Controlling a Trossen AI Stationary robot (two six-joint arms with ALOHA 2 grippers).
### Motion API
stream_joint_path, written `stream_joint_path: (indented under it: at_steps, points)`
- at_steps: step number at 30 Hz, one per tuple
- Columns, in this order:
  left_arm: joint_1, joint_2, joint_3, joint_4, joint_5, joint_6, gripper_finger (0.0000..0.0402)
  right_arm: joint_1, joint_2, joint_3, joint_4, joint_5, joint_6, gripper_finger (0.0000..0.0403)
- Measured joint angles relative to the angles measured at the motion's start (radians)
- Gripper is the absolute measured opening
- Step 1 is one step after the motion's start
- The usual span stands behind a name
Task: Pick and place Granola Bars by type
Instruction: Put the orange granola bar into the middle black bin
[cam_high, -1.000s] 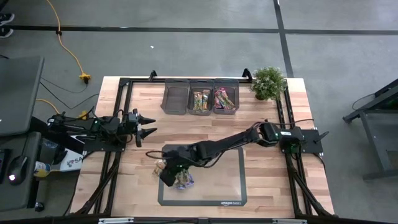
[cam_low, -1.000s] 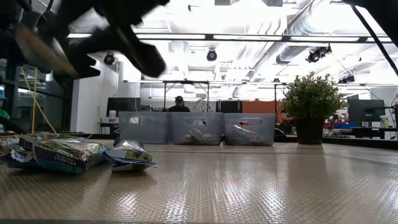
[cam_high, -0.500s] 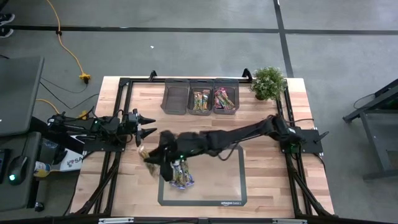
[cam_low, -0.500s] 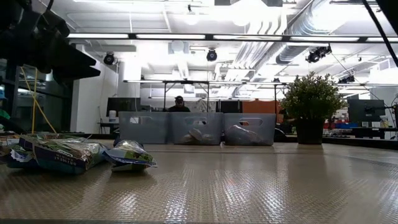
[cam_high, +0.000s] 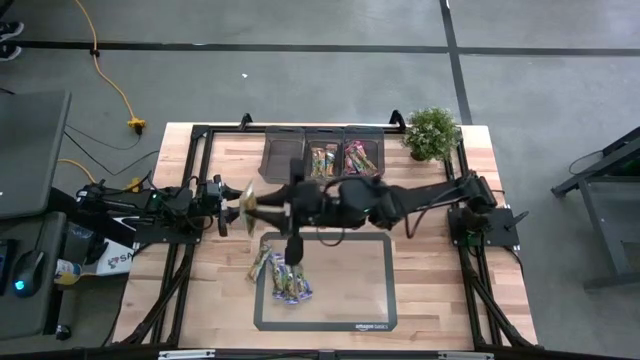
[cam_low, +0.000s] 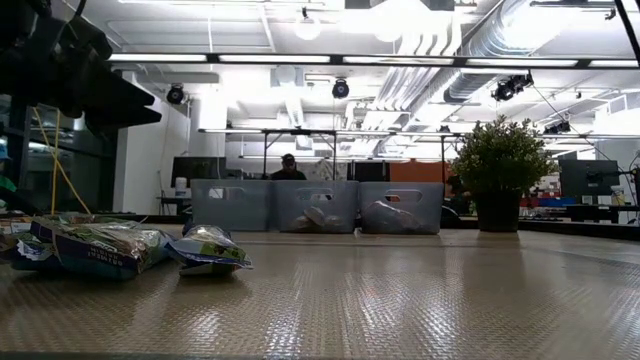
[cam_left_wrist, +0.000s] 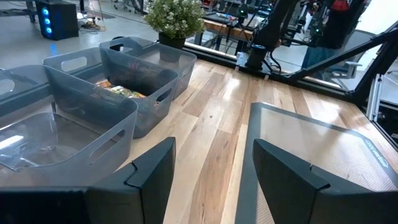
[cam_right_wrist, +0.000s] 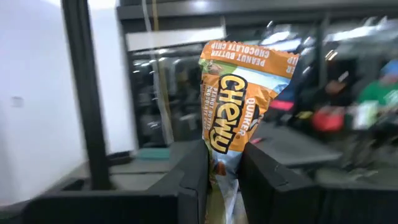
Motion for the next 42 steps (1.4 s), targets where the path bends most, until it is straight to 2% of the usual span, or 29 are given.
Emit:
stream_joint_path:
  at_steps: [4,8,14,18,21,23,29,32,35,42]
  points:
    - [0.0,0.0,0.0,0.0,0.0,0.0,0.0211,-0.012,-0.018,0.0,0.086,0.076,-0.161,0.006]
    - [0.0,0.0,0.0,0.0,0.0,0.0,0.0211,-0.056,-0.018,0.0,0.172,0.159,-0.247,0.006]
    - [0.0,0.0,0.0,0.0,0.0,0.0,0.0211,-0.167,-0.018,0.0,0.177,0.283,-0.246,0.006]
    - [0.0,0.0,0.0,0.0,0.0,0.0,0.0211,-0.249,-0.018,0.0,0.157,0.439,-0.233,0.006]
    - [0.0,0.0,0.0,0.0,0.0,0.0,0.0211,-0.316,-0.018,0.0,0.077,0.554,-0.196,0.006]
    - [0.0,0.0,0.0,0.0,0.0,0.0,0.0211,-0.365,-0.018,0.0,-0.02,0.58,-0.133,0.006]
    - [0.0,0.0,0.0,0.0,0.0,0.0,0.0211,-0.503,-0.018,-0.001,-0.471,0.576,0.254,0.006]
    - [0.0,0.0,0.0,0.0,0.0,0.0,0.0211,-0.564,-0.018,-0.009,-0.673,0.506,0.441,0.006]
    - [0.0,0.0,0.0,0.0,0.0,0.0,0.0211,-0.616,-0.018,-0.059,-0.724,0.385,0.518,0.006]
    - [0.0,0.0,0.0,0.0,0.0,0.0,0.0211,-0.677,-0.018,-0.282,-0.69,0.164,0.647,0.006]
